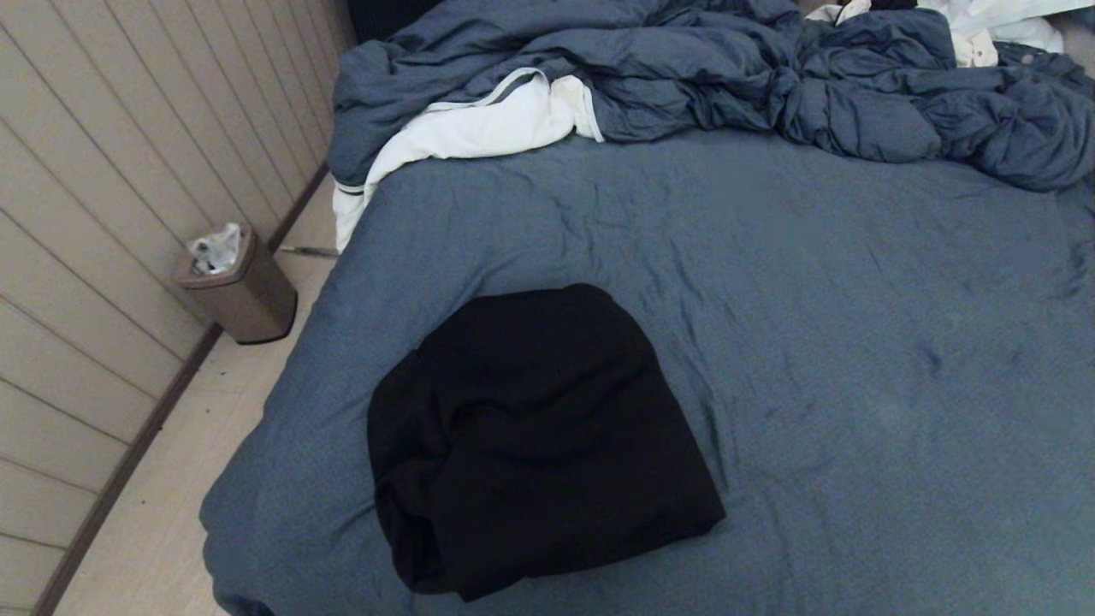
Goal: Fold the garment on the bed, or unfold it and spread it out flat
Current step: Unfold the black sweatshirt
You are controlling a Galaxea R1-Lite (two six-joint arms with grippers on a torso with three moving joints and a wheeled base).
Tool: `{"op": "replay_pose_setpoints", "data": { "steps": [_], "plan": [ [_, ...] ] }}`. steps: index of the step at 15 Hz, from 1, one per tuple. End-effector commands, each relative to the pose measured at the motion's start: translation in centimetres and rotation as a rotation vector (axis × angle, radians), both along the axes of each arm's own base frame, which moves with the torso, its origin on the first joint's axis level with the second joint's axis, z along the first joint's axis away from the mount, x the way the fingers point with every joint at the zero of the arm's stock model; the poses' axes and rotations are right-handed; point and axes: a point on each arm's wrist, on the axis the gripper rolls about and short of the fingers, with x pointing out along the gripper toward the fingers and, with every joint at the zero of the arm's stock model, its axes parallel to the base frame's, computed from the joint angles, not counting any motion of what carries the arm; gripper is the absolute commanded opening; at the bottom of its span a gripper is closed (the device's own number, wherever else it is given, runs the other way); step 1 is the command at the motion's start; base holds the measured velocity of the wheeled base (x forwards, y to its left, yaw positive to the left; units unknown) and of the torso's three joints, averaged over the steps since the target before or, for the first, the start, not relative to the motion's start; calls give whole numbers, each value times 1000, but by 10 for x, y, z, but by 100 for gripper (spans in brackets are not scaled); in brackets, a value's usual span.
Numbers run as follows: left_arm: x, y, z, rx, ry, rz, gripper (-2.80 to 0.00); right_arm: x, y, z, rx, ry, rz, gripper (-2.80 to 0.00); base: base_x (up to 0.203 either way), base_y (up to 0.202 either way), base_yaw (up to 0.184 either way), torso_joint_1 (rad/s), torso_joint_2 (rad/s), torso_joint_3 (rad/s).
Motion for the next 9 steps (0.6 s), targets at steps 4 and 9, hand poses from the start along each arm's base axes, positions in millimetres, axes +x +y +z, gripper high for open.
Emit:
{"op": "replay_pose_setpoints", "data": {
  "steps": [4, 9],
  "plan": [
    [0, 0, 0, 1, 2, -1, -280, 0, 0, 0, -2, 2, 2, -280, 0, 0, 0, 0, 0, 0],
    [0, 0, 0, 1, 2, -1, -280, 0, 0, 0, -6, -1, 3, -280, 0, 0, 0, 0, 0, 0]
  ]
}}
